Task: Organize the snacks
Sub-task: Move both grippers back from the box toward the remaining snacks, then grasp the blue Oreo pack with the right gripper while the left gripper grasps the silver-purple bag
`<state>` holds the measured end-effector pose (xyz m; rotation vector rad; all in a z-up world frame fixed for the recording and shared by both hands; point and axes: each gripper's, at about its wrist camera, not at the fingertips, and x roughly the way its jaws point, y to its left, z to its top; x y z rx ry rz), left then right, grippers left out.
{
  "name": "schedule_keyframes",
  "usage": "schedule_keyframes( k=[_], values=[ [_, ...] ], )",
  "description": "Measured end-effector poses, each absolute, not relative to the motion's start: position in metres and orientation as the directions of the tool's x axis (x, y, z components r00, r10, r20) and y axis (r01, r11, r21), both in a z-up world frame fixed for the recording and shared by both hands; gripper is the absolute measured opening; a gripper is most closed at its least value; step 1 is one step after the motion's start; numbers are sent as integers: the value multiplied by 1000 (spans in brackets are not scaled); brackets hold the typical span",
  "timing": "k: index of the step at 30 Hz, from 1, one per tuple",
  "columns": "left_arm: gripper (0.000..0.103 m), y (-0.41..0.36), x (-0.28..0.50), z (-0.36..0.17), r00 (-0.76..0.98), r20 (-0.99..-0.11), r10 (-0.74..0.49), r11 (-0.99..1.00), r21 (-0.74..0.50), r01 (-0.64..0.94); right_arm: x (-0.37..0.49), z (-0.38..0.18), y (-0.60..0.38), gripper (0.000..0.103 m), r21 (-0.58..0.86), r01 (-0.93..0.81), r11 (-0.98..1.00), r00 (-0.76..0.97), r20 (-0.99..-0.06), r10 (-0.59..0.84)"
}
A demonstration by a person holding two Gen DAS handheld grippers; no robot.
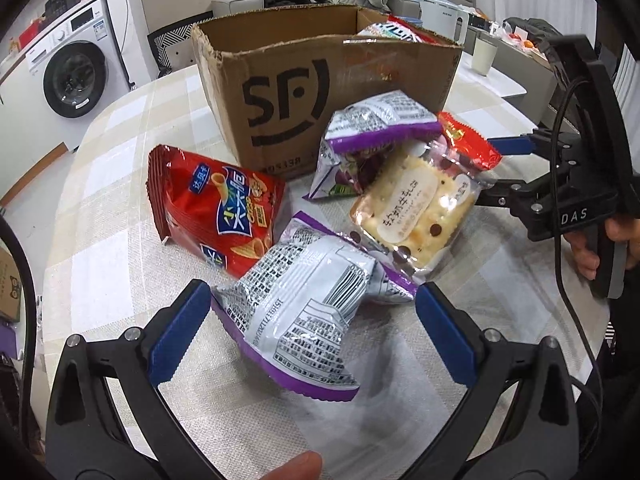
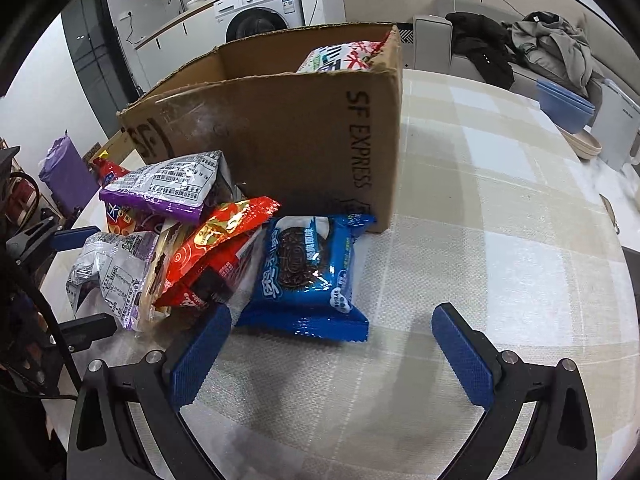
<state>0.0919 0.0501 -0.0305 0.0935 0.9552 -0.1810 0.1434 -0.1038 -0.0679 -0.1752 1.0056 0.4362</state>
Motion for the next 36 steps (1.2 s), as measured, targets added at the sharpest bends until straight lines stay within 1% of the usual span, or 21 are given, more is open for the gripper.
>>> schedule_keyframes(
  k=[7, 14, 19, 21, 23, 25, 29, 31, 34, 36],
  values=[
    [102, 53, 96, -37, 551, -827, -110, 979, 5, 203, 148, -68, -89, 102, 36, -434, 900, 467, -845, 259],
    [102, 55, 98, -37, 554, -826, -102, 980, 11, 198, 161, -73, -91, 101, 6, -385, 923, 489, -847, 209],
    [102, 57, 98, -39, 551, -827, -109, 981, 2, 196, 158, -70, -94, 75, 7, -395, 919, 505, -834, 224],
    [102, 58, 98, -40, 548, -829, -111, 980, -1, 197, 158, -68, -93, 73, 5, -405, 914, 507, -831, 229],
    [102, 59, 97, -40, 549, -829, -106, 980, 6, 199, 157, -68, -91, 66, 10, -423, 906, 496, -834, 241],
    [102, 58, 96, -40, 552, -828, -101, 980, 12, 198, 155, -67, -92, 56, 14, -431, 902, 492, -835, 248],
    [102, 58, 92, -40, 551, -828, -102, 981, 8, 195, 143, -64, -99, 49, 17, -439, 899, 497, -829, 258],
    [102, 59, 89, -38, 555, -825, -103, 981, 7, 192, 136, -64, -109, 45, 47, -429, 902, 501, -819, 281],
    [102, 61, 86, -35, 561, -820, -115, 981, -4, 195, 128, -59, -124, 44, 81, -404, 911, 514, -804, 299],
    [102, 61, 84, -33, 560, -820, -122, 980, -9, 201, 127, -55, -131, 44, 78, -387, 919, 532, -795, 292]
  ],
)
